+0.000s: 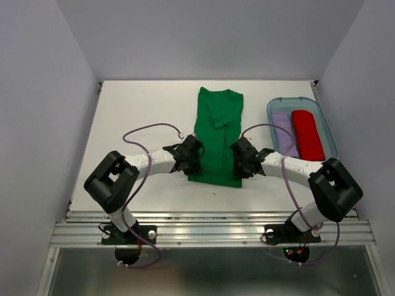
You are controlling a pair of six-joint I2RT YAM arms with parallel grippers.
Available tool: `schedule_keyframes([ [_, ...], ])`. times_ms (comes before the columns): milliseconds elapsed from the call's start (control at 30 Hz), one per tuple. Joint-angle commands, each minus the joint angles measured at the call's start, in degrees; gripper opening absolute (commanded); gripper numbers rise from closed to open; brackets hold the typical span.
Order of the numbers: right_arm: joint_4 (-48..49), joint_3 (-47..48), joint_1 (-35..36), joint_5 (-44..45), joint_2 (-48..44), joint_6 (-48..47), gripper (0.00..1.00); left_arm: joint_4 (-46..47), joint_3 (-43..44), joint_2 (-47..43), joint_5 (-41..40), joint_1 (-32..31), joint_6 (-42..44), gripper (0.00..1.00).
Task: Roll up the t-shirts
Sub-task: Roll the T-shirt to the center of the board.
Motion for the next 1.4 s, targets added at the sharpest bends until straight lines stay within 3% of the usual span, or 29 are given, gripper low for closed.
schedule_keyframes([
  [0,2.1,-2.3,0.5,3.8,2.1,0.5,0.01,1.4,-2.5,-0.4,-2.4,0.3,-0.8,0.0],
  [267,3.7,-5.8,0.5,2.9,1.9,0.9,0.01,0.0,-5.5,-3.0,-4.5,0.6,-0.4,0.0],
  [633,-1.0,-2.8,0.5,3.7,-3.3,-0.8,0.01,-4.5,-3.9,-7.1,-8.8,1.4,1.8,0.0],
  [867,-1.6,0.4,0.5,-0.7,-9.0,-3.1,0.01,-3.5,-3.0,-10.1,-6.3,2.0,3.5,0.0],
  [1133,-5.8,2.2,0.5,0.7,-12.6,-1.6,0.01,-3.8,-2.9,-15.9,-3.5,3.8,3.1,0.0],
  [1200,-6.0,0.5,0.5,1.0,-13.9,-0.5,0.08,-3.5,-4.8,-17.2,-1.8,4.5,2.0,0.09],
  [1267,-5.6,-2.5,0.5,-0.2,-16.0,1.6,0.29,-1.9,-7.8,-18.4,0.5,4.9,0.6,0.3],
  [1367,-3.9,-6.9,0.0,-3.0,-18.9,4.9,0.44,1.0,-10.9,-19.6,3.6,5.1,-1.1,0.61],
])
